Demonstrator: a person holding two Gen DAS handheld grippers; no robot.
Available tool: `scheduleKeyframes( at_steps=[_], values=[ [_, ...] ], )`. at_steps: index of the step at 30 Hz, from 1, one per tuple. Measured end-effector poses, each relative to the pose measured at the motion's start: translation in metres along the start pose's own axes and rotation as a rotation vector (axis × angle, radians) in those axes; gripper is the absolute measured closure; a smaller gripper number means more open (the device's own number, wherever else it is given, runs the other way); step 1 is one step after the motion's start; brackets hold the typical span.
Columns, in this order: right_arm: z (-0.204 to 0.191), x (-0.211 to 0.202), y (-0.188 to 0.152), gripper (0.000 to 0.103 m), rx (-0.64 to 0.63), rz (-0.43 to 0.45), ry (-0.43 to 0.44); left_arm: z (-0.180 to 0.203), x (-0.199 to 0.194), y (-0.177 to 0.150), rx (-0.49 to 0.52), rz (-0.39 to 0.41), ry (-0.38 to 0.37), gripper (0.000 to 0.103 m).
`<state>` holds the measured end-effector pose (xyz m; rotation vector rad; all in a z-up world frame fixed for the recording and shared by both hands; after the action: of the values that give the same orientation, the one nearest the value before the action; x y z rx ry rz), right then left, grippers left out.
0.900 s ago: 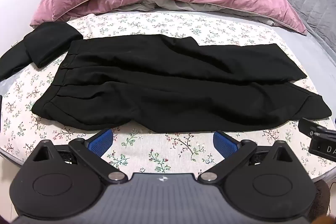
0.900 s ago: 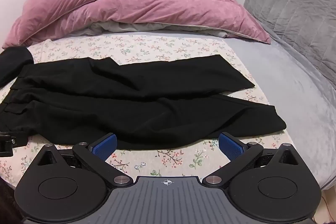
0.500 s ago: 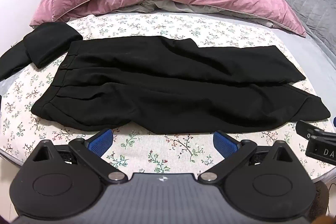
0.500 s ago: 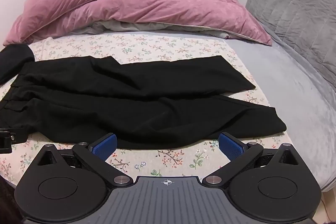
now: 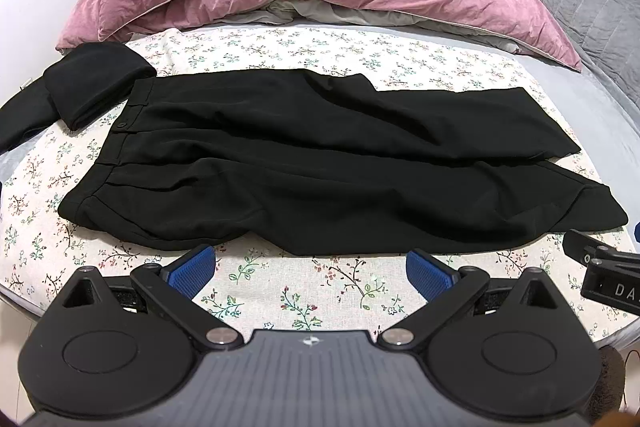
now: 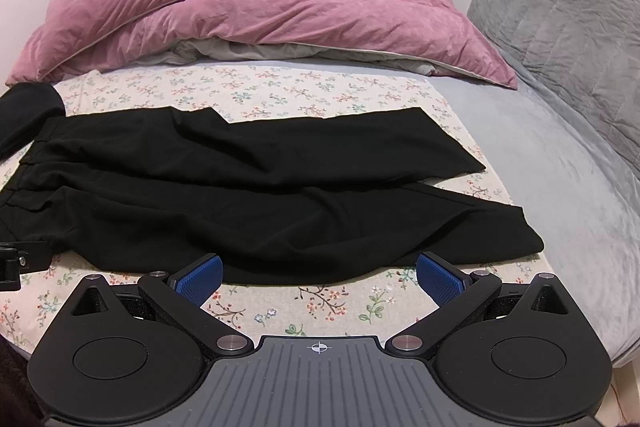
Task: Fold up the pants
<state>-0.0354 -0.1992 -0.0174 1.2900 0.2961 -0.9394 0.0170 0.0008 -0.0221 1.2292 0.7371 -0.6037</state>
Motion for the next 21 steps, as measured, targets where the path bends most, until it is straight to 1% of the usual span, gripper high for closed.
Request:
scheduleKeyframes(
  at_steps=[21],
  values=[
    [0.0010,0.0013,-0.0014,0.000,0.002,-0.001,-0.002,0.0012,0.0016,-0.0007,0.004,-0.010,0.003,0.000]
  ],
)
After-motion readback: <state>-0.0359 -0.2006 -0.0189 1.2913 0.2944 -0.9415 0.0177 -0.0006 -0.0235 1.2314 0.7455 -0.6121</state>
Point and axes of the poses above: each gripper's, at about its wrist camera, not at the fingertips, and x roughly the way its jaws point, z to its right, y to its top, the point moved 3 cm from there along x, roughly the way its jaws point, and after that the axes turned 15 degrees about -x, right-handed, at the moved point
